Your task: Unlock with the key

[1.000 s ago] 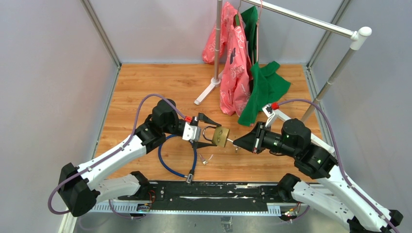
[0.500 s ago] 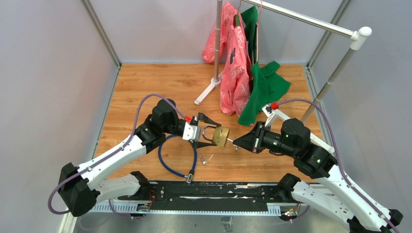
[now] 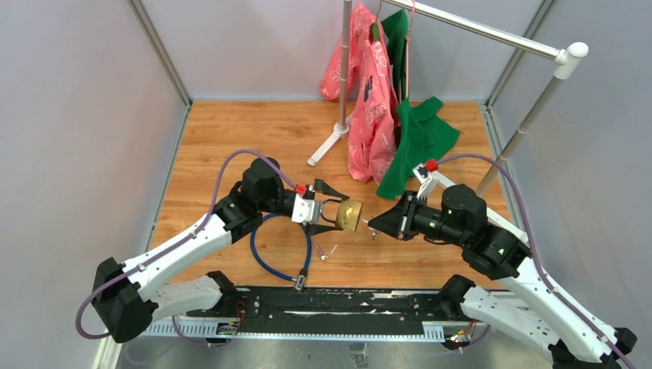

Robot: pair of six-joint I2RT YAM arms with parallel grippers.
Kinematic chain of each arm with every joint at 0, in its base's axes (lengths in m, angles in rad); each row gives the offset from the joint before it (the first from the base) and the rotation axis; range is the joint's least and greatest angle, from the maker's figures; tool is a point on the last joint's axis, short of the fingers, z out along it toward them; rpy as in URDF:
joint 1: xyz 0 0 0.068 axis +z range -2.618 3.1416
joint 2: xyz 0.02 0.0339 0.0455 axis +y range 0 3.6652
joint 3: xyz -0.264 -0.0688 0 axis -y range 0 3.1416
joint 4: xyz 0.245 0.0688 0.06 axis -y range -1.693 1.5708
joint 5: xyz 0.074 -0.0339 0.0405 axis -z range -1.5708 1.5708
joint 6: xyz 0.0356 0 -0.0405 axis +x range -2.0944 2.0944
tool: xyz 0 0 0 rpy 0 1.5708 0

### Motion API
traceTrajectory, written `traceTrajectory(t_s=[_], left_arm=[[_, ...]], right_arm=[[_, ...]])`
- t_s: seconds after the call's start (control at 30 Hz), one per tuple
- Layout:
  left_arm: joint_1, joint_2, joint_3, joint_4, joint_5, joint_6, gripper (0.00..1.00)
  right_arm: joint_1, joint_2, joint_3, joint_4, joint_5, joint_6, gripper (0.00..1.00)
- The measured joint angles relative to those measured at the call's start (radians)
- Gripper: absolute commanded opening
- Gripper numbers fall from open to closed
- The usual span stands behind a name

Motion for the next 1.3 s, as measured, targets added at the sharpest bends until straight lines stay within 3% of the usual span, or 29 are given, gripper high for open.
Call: traceTrajectory(t_s=[1.3], left_arm=[[-0.021, 0.023, 0.017, -0.032, -0.018, 0.030, 0.00]], right_arm=[[0.000, 0.020, -0.024, 0.055, -0.003, 0.009, 0.00]])
